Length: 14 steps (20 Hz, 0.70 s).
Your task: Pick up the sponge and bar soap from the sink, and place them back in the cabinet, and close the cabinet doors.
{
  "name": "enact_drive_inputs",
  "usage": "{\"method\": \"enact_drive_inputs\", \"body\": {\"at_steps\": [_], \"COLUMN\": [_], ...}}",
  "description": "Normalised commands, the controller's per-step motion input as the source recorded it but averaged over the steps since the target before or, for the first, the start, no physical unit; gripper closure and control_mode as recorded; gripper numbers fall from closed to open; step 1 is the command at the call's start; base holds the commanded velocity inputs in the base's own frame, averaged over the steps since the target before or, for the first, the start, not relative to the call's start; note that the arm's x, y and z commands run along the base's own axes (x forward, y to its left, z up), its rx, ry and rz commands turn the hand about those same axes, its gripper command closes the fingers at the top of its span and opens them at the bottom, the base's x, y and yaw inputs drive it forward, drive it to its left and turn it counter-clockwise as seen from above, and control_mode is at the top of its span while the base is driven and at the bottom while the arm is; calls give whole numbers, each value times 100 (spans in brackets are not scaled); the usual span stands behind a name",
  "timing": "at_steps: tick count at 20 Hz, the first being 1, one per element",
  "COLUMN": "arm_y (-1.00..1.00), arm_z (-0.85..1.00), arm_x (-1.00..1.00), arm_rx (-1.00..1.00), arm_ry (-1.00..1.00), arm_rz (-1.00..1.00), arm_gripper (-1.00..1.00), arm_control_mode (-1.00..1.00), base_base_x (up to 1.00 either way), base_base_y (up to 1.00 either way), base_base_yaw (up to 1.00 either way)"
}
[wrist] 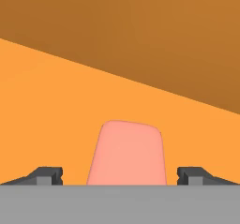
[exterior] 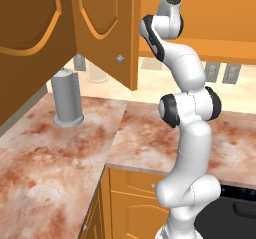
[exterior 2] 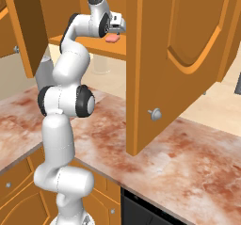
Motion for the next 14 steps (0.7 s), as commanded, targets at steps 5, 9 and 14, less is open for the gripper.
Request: {"method": "enact_drive_inputs", "body": {"at_steps": [5,9,14], "arm_y": [0,0,-1], "arm_z": [-10,-14,-10], "arm_x": [0,-1,-11], "arm_rx": [0,0,0], "arm_ry": [-2,-6,-11], "arm_rz": [0,0,0], "arm_gripper": [-100,-100,-100], "arm_control_mode": [-100,-100,-100], "base_base_x": [0,0,0], "base_base_y": [0,0,0], "base_base_yaw": [0,0,0]}}
